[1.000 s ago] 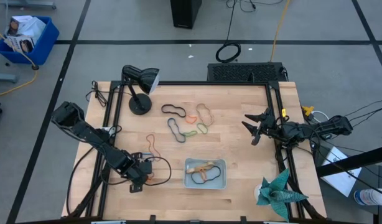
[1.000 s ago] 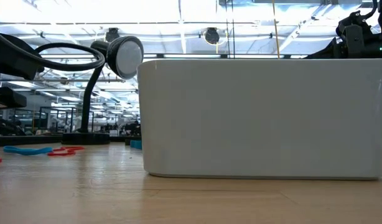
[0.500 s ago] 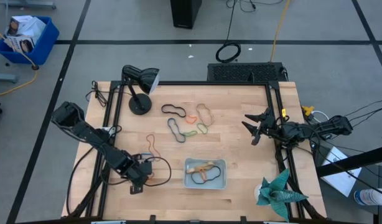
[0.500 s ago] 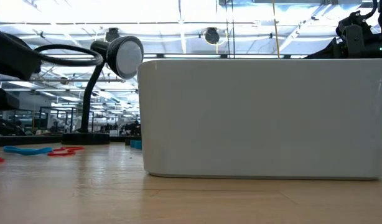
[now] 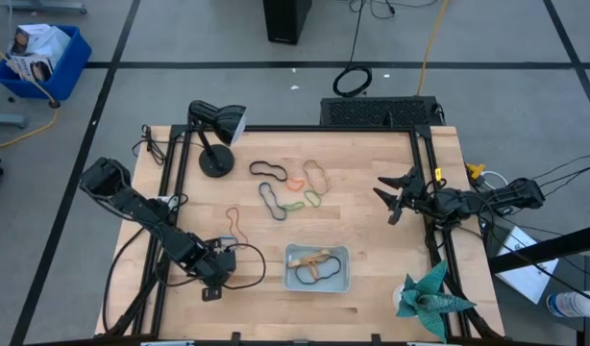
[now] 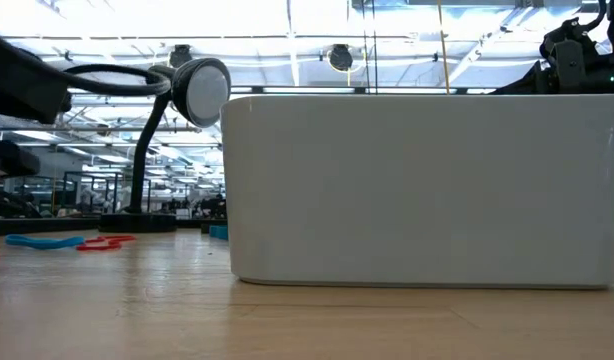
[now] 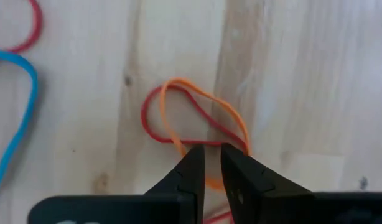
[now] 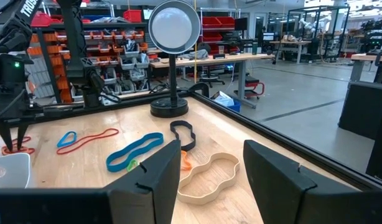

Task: Pick and place rubber bands into bin
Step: Put the bottom orange rubber band into the gray bin

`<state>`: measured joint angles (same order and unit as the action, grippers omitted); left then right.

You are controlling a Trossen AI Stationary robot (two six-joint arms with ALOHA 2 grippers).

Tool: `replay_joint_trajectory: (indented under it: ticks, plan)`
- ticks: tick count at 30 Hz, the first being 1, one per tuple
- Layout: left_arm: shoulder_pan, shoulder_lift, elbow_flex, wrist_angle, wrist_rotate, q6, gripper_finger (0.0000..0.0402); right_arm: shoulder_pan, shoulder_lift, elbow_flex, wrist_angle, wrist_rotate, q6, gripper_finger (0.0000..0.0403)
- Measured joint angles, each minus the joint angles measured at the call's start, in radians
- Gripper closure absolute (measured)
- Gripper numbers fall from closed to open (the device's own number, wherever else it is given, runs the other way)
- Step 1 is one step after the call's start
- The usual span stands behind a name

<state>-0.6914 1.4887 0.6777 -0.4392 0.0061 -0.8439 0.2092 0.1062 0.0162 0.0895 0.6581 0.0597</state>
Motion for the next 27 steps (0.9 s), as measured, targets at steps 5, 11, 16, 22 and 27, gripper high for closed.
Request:
replay_joint_trajectory:
  ticks: [5,11,16,22,27]
  plan:
    - [0.001,0.000,0.000,0.036,-0.007,0.037,0.0344,0.000,0.000,0.000,-0.001,0.000,0.000,0.0234]
    - [0.001,0.000,-0.001,0.034,-0.007,0.026,0.0344,0.000,0.000,0.000,-0.001,0.000,0.000,0.0234]
    - [0.002,0.000,-0.001,0.033,-0.007,0.068,0.0344,0.000,0.000,0.000,-0.001,0.000,0.000,0.0234]
    - [0.002,0.000,-0.001,0.033,-0.007,0.046,0.0344,0.000,0.000,0.000,-0.002,0.000,0.000,0.0234]
    - [0.003,0.000,-0.001,0.033,-0.007,0.013,0.0339,0.000,0.000,0.000,-0.002,0.000,0.000,0.0234]
